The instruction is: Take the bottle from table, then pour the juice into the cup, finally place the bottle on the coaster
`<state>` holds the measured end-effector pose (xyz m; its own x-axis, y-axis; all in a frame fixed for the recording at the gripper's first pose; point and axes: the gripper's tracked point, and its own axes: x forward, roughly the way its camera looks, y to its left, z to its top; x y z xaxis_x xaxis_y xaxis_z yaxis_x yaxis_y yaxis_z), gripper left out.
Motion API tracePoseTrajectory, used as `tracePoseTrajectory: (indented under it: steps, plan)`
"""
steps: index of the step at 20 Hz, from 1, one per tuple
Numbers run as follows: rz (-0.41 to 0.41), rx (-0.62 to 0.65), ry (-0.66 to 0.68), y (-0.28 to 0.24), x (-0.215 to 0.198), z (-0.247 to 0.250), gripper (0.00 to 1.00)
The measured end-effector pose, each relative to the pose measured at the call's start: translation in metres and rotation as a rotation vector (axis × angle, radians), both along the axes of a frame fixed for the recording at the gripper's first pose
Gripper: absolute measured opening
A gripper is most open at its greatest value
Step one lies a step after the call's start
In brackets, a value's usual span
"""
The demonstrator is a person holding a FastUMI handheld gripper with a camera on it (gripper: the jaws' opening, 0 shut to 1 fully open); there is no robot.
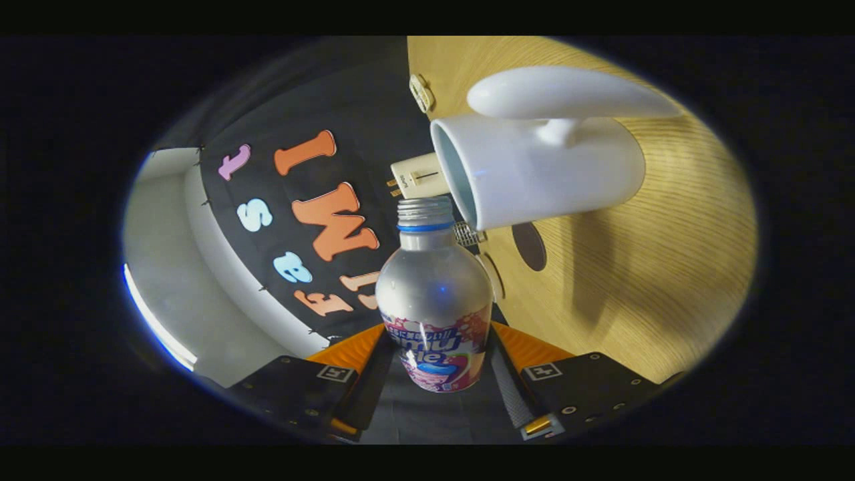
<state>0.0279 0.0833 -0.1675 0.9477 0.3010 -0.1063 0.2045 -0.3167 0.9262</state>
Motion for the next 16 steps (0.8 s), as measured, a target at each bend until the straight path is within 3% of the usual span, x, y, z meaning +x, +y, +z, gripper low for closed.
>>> tracePoseTrajectory:
  steps: [16]
  plan:
    - [-0.002, 0.121, -0.03, 0.0, -0.002, 0.024, 0.77]
